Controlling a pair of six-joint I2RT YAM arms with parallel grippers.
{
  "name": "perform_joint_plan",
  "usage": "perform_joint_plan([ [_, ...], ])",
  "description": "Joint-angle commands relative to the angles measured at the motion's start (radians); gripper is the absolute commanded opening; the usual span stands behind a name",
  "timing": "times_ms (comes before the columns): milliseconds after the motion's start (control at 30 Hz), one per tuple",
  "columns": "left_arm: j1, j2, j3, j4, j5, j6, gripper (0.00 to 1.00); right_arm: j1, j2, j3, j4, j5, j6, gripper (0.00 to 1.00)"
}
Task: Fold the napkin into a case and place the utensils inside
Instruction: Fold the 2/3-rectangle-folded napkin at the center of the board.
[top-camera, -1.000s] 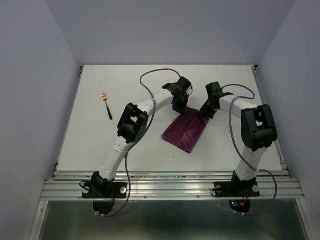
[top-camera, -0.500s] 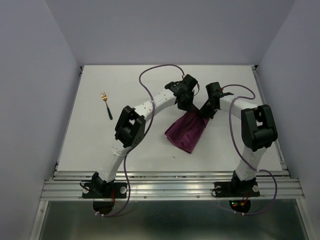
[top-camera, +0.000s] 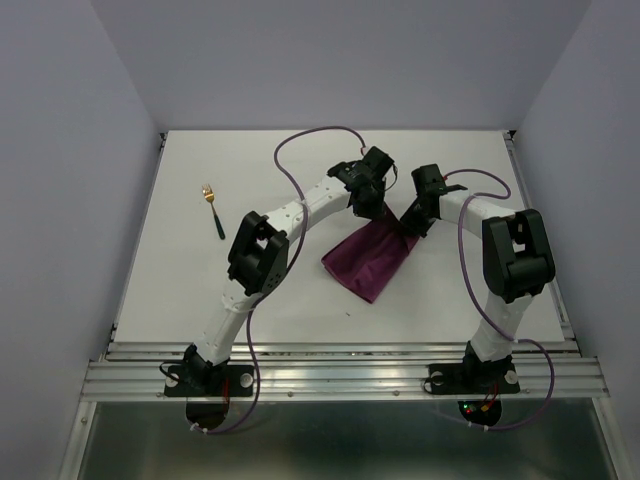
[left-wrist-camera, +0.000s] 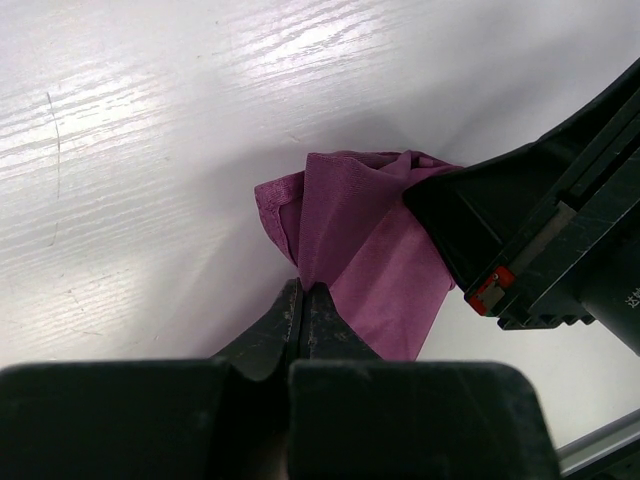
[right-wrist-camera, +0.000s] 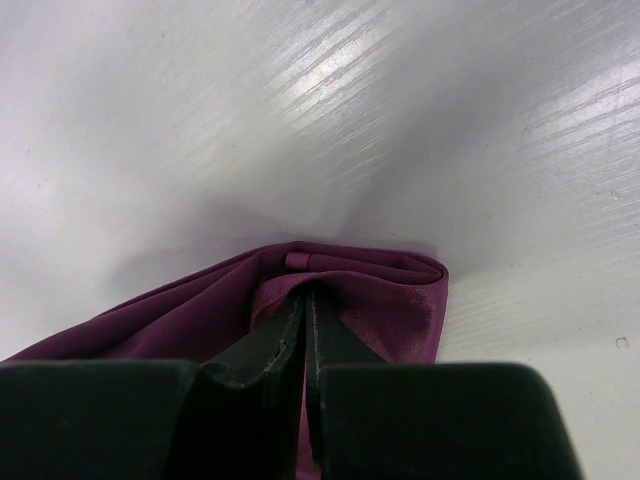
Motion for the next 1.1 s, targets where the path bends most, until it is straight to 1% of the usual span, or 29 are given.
perform_joint_plan([
  [0, -0.008, -0.061, 0.009, 0.003, -0.016, 0.001, 0.0, 0.001, 0.055, -0.012, -0.068, 0.025, 0.001, 0.07],
  [200, -0.017, -0.062, 0.027, 0.004, 0.001, -0.007, 0.0, 0.001, 0.065, -0.005, -0.068, 0.02, 0.004, 0.07],
  [467, -0.031, -0.059, 0.018, 0.055, 0.085, -0.055, 0.0, 0.001, 0.076, 0.001, -0.068, 0.017, 0.01, 0.07],
  [567, -0.035, -0.059, -0.003, 0.095, 0.125, -0.087, 0.0, 0.001, 0.082, 0.004, -0.068, 0.011, 0.012, 0.07],
  [767, -0.045, -0.056, -0.037, 0.144, 0.139, -0.144, 0.0, 0.001, 0.082, 0.003, -0.066, 0.008, 0.013, 0.07],
  [1067, -0.048, -0.038, -0.129, 0.245, 0.202, -0.209, 0.0, 0.001, 0.075, -0.006, -0.063, 0.002, 0.016, 0.07],
])
